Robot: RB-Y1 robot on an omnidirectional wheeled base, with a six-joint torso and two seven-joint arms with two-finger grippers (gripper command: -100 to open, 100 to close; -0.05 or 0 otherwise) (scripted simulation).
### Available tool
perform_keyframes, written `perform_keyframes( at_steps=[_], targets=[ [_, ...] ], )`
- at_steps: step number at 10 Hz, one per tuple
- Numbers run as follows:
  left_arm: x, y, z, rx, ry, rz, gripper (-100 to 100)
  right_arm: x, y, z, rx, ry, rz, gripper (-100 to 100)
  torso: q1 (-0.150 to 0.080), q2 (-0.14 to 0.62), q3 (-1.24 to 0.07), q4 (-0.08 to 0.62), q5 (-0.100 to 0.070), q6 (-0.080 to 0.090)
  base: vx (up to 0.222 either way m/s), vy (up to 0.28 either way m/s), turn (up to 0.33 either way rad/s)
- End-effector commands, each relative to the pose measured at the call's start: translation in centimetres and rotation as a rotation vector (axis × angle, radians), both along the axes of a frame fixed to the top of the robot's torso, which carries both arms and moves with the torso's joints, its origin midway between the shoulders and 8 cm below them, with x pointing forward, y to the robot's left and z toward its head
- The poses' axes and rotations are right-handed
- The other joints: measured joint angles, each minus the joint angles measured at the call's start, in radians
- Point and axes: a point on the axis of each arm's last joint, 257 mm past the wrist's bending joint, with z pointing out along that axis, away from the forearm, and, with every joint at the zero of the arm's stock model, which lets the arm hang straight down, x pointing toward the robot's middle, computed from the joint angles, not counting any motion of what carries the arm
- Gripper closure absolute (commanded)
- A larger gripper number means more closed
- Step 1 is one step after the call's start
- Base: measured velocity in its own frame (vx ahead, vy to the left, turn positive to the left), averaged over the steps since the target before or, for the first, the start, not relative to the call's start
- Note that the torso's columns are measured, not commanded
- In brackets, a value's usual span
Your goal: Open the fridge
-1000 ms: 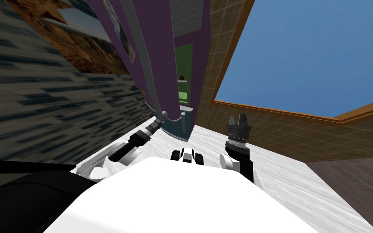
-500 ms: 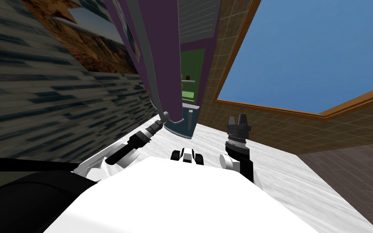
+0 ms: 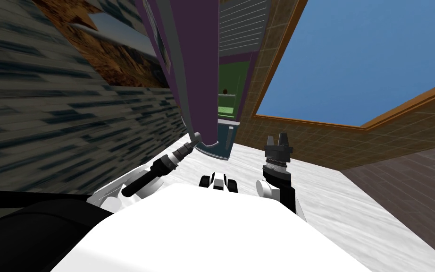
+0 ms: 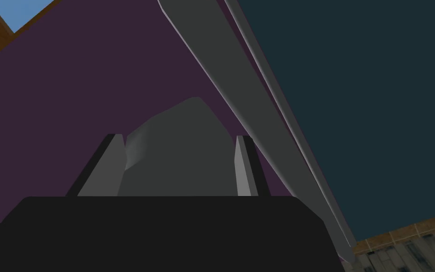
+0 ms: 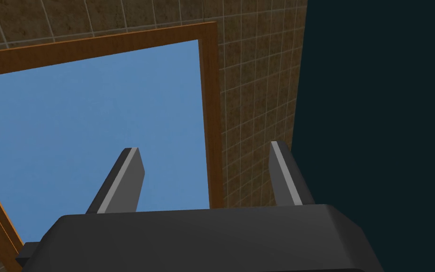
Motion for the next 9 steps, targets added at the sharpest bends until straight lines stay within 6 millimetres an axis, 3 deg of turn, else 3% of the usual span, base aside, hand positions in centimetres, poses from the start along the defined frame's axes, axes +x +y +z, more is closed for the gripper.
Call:
perform_keyframes(
  at_steps=[1, 8, 9],
  targets=[
    [-0.5, -1.7, 1.4, 0.002, -0.04, -0.062, 100, 0.0, 0.0, 0.0, 0.0, 0.0, 0.0, 0, -0.001, -0.002, -0.002, -0.001, -0.001, 0.001, -0.143, 0.31, -0.145],
    [-2.5, -4.9, 1.9, -0.004, -0.049, -0.177, 100, 0.0, 0.0, 0.0, 0.0, 0.0, 0.0, 0, -0.004, 0.009, 0.005, 0.001, -0.001, 0.001, -0.117, 0.285, -0.076],
    [-2.6, -4.5, 0.6, 0.001, -0.016, -0.163, 100, 0.0, 0.0, 0.0, 0.0, 0.0, 0.0, 0, -0.007, 0.011, 0.006, 0.003, -0.002, 0.0, -0.052, 0.112, -0.002]
  ],
)
